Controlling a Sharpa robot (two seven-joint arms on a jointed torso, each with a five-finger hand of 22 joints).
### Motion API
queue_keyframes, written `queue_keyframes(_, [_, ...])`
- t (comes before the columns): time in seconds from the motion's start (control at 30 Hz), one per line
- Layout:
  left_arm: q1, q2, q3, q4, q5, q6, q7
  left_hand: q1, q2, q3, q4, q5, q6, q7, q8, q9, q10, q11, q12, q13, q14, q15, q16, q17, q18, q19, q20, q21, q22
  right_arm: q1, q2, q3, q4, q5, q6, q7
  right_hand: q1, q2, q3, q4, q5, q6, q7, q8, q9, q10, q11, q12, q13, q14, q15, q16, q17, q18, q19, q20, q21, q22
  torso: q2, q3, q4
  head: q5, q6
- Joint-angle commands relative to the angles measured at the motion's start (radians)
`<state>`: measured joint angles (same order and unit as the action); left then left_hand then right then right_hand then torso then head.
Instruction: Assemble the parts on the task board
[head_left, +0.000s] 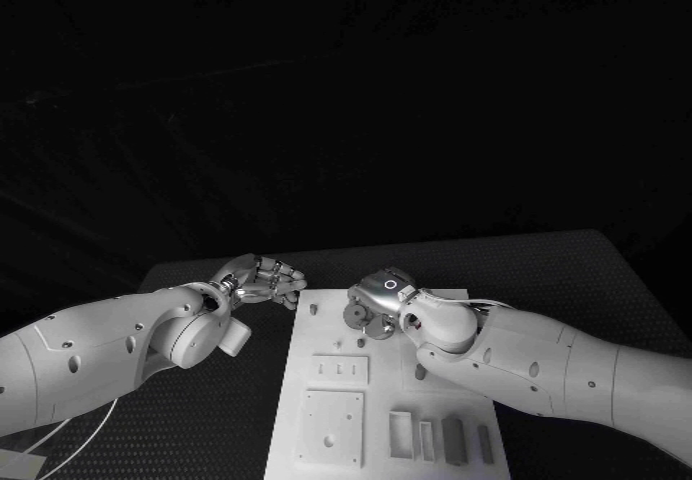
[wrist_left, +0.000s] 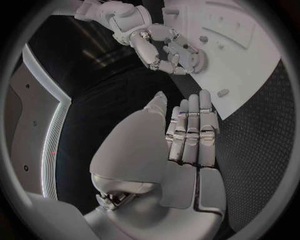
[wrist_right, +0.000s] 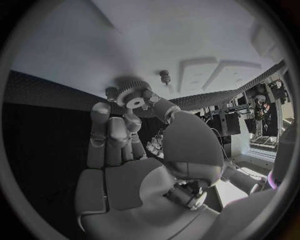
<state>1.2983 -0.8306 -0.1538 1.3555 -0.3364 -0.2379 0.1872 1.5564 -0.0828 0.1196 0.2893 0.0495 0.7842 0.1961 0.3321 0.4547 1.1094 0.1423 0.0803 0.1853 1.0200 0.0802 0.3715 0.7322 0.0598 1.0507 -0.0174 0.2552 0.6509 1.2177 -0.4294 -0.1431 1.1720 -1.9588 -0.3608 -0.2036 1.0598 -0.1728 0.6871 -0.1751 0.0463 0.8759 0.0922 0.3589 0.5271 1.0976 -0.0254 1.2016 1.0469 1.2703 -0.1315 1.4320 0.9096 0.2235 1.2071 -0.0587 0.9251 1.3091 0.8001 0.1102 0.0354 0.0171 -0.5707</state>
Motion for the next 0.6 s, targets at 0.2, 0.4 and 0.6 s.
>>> queue_keyframes(0.2, [0.000,0.010,0.001,0.001,0.002,0.012,0.009,-0.007,0.002,0.005,0.001,0.002,0.000,0.004,-0.004,0.001,0.003,0.005,-0.007,0.001,0.006,0.001,-0.007,0.002,0.011,-0.009,-0.001,-0.006,0.001,-0.005,0.013,0.000,-0.022,0.010,-0.001,0.009,0.007,-0.006,0.002,0.004,0.003,0.168,-0.011,-0.004,0.001,-0.012,-0.003,-0.007,-0.002,0.000,-0.001,-0.005,-0.002,0.038,0.003,-0.006,0.000,0.006,0.000,-0.0007,0.0004,0.001,-0.001])
queue_keyframes(0.4, [0.001,0.009,0.001,-0.001,0.002,0.010,0.009,-0.007,0.002,0.005,0.001,0.002,0.000,0.004,-0.004,0.001,0.003,0.005,-0.007,0.001,0.006,0.001,-0.007,0.002,0.011,-0.009,-0.001,-0.006,0.002,-0.007,0.018,0.000,-0.030,0.023,-0.005,0.013,0.009,-0.005,0.001,0.002,0.003,0.160,-0.008,-0.010,0.000,-0.015,0.000,-0.008,-0.004,0.000,0.001,-0.007,-0.003,0.038,0.002,-0.006,-0.001,0.006,0.000,-0.0007,-0.0006,0.002,-0.001])
queue_keyframes(0.6, [0.001,0.009,0.001,0.000,0.002,0.011,0.008,-0.007,0.002,0.005,0.001,0.002,0.000,0.004,-0.004,0.001,0.003,0.005,-0.007,0.001,0.006,0.001,-0.008,0.003,0.011,-0.009,-0.001,-0.006,0.002,-0.007,0.021,0.000,-0.032,0.029,-0.006,0.013,0.011,-0.002,0.000,0.000,0.003,0.152,-0.004,-0.016,-0.001,-0.017,0.003,-0.008,-0.006,-0.001,0.004,-0.008,-0.003,0.038,0.001,-0.006,-0.001,0.006,0.000,-0.0019,-0.0001,0.003,-0.002])
